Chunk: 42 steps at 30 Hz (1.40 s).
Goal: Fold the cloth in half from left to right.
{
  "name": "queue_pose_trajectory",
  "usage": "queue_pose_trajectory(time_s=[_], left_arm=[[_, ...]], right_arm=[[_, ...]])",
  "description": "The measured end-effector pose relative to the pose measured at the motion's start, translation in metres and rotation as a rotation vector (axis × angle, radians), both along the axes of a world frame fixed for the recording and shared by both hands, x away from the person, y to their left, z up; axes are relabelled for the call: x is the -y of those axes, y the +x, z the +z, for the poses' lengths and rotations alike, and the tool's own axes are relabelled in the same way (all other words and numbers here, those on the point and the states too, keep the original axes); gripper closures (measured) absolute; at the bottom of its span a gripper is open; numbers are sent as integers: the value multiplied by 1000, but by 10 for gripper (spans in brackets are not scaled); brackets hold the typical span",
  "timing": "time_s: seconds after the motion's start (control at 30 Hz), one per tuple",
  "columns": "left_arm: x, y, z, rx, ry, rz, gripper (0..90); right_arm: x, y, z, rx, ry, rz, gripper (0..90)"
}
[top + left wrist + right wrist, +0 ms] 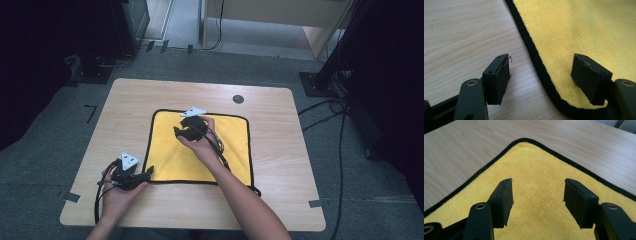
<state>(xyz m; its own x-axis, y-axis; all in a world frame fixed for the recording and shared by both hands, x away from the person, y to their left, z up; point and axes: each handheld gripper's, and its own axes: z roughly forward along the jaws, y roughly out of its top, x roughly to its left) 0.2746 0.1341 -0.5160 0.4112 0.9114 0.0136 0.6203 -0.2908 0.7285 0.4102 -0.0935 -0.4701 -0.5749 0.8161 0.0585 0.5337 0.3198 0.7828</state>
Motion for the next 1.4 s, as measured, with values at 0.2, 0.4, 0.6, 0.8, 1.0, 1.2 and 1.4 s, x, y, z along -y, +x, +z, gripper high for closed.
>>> queue_pose_trajectory(time_s=[0.2, 0.4, 0.6, 0.8, 1.0, 1.2, 1.4], left_arm=[[3, -10, 2, -6, 36, 17, 295], [-6, -16, 4, -68, -50, 59, 294], [-9, -26, 1, -24, -37, 58, 312], [-7, -26, -1, -5, -25, 21, 368], [-6, -27, -1, 4, -33, -22, 490], [-8, -26, 0, -6, -75, -42, 596], [-8, -25, 0, -14, -81, -68, 734]], right_arm=[[-20, 14, 6, 9, 0, 17, 402], [-44, 34, 7, -10, 5, 21, 411], [-66, 50, 2, -19, 3, 19, 424], [-89, 66, -8, -38, -24, 11, 423], [-99, 85, -17, -44, -67, -26, 425], [-102, 101, -28, -69, -79, -70, 438], [-107, 107, -40, -42, -133, -70, 441]])
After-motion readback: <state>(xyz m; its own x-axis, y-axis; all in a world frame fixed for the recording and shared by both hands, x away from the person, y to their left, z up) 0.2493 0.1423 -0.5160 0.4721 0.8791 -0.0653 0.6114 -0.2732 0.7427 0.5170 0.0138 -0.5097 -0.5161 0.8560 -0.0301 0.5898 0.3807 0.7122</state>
